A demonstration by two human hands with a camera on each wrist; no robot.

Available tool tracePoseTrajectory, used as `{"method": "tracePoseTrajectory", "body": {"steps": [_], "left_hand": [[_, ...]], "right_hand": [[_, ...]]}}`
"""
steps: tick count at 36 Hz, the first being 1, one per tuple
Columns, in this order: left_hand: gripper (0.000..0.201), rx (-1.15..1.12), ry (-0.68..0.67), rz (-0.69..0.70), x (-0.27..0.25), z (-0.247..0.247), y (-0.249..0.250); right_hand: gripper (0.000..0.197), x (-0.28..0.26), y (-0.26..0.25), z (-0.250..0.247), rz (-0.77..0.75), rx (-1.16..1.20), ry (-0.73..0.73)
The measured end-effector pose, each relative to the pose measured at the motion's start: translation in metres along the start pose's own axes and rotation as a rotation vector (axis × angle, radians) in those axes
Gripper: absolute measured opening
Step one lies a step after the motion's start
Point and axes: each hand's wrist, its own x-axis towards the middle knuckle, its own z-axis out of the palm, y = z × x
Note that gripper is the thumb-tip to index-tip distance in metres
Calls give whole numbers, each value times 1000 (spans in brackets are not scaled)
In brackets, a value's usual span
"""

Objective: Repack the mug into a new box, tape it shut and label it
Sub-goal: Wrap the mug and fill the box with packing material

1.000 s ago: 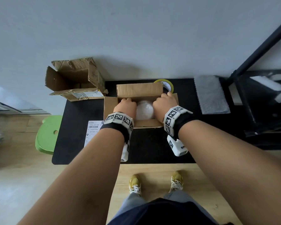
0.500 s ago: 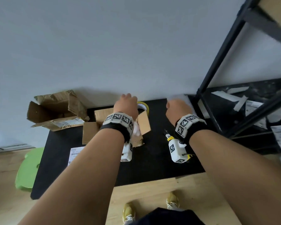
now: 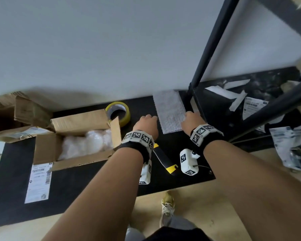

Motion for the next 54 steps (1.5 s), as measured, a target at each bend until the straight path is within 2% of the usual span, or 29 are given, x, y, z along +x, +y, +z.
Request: {"method": "tracePoseTrajectory", "body": {"steps": [10, 15, 18, 22, 25, 30, 36, 42, 47, 49, 52, 54], "left_hand": [[57, 12, -196, 79, 26, 47, 15], [62, -24, -175, 65, 26, 55, 16], [57, -25, -182, 55, 24, 51, 16], [49, -11, -202, 15, 21, 45, 13], [47, -35, -200, -25, 17, 36, 13], [49, -81, -79, -61, 10, 9, 8], [51, -207, 170, -102, -4, -46, -5], [53, -321, 402, -232, -25, -98, -31], [60, -517, 517, -297, -46, -132, -57], [54, -617, 539, -306, -57, -144, -69], [15, -649, 554, -296, -72, -153, -91], [16, -716, 585, -310, -81, -154, -107]], "right_hand": [[38, 37, 11, 21, 132, 79, -62], [40, 44, 9, 27, 129, 123, -59], [29, 45, 6, 28, 131, 171, -72], [28, 45, 2, 24, 82, 228, 13], [17, 40, -5, 14, 33, 192, 73], [12, 25, -16, -9, -29, 237, 96], [27, 4, -38, -39, -173, 380, 256], [37, -13, -78, -71, -288, 408, 366], [21, -32, -112, -83, -379, 433, 413], [16, -40, -126, -84, -396, 457, 420], [13, -53, -146, -82, -424, 508, 397], [14, -61, -159, -78, -440, 536, 388]]}}
